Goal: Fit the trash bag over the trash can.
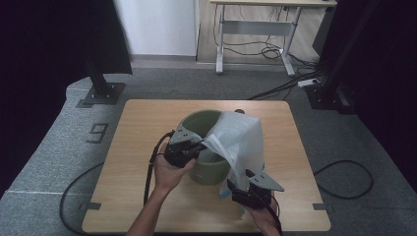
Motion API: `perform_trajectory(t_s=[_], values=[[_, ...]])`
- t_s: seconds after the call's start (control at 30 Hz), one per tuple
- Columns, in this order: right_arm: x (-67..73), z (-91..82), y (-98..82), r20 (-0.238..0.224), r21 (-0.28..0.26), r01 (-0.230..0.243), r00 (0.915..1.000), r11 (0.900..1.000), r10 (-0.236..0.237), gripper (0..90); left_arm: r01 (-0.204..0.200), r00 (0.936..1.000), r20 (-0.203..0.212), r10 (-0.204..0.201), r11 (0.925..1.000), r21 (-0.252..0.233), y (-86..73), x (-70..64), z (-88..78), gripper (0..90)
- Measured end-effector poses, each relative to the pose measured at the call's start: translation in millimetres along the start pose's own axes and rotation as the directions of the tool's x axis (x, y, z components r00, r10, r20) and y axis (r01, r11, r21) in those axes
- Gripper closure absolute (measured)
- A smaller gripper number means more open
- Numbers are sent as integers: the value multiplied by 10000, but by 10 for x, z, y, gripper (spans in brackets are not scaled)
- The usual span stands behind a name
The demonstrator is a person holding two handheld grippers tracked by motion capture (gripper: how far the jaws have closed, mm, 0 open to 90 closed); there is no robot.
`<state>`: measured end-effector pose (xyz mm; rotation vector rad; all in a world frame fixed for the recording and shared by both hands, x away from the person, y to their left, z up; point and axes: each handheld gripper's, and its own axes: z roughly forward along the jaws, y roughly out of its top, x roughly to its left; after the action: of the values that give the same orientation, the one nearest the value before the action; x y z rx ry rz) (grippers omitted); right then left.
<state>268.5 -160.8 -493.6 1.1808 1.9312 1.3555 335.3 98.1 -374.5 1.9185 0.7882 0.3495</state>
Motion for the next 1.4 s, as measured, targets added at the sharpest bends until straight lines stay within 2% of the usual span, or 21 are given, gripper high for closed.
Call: perform_trajectory(t_s=[0.1, 0.2, 0.33, 0.47, 0.57, 0.87, 0.9, 1.0, 1.17, 1.2, 1.23, 1.3, 1.33, 1.37, 1.4], values=[[-16, 41, -12, 105, -64, 0, 9999, 10000, 0, 279, 80, 10000, 49, -80, 10000, -25, -5, 20, -16, 898], [-26, 35, -3, -79, -263, -82, 9999, 9996, 80, 378, 117, 9999, 93, -117, 9999, -63, -5, 30, -28, 898], [-19, 13, 14, -316, -504, 269, 9991, 9984, -285, 632, 54, 9999, 88, -53, 10000, -48, -5, 18, -38, 898], [-55, 15, 49, -589, -314, 506, 9969, 9982, -524, 805, 23, 10000, 78, -22, 10000, -57, -8, 25, -52, 898], [-103, 0, 70, -667, -376, 532, 9962, 9979, -556, 884, -28, 10000, 24, 28, 10000, -59, -6, 37, -72, 898], [-240, -157, 224, -435, -789, 837, 9952, 9934, -873, 887, -129, 9999, -86, 128, 9999, -63, -6, 90, -131, 897], [-309, -224, 284, -267, -966, 791, 9963, 9922, -820, 888, -132, 9998, -141, 131, 9999, -49, -8, 105, -142, 897], [-372, -302, 364, -185, -1235, 717, 9970, 9897, -745, 887, -147, 9989, -438, 146, 9999, -7, -12, 156, -165, 897], [-365, -376, 451, -207, -1591, 766, 9965, 9843, -809, 875, -33, 9984, -563, 33, 10000, 11, -16, 206, -181, 897], [-307, -391, 452, -430, -1826, 876, 9944, 9793, -969, 703, -61, 9984, -559, 63, 10000, 37, -23, 198, -177, 897], [-256, -396, 438, -419, -1929, 1014, 9929, 9760, -1115, 620, -61, 9984, -559, 63, 10000, 37, -23, 198, -177, 897], [-163, -400, 401, -615, -2019, 1148, 9897, 9726, -1296, 492, -94, 9987, -502, 97, 9999, 60, -28, 176, -165, 897], [-125, -400, 383, -818, -1984, 1087, 9885, 9741, -1270, 446, -135, 9990, -427, 140, 9999, 105, -27, 155, -150, 897], [-125, -400, 383, -818, -1984, 1087, 9885, 9741, -1270, 446, -135, 9990, -427, 140, 9999, 105, -27, 155, -150, 897], [-47, -386, 347, -1020, -1862, 1118, 9859, 9761, -1323, 379, -146, 9992, -359, 150, 9998, 116, -24, 136, -139, 897]])
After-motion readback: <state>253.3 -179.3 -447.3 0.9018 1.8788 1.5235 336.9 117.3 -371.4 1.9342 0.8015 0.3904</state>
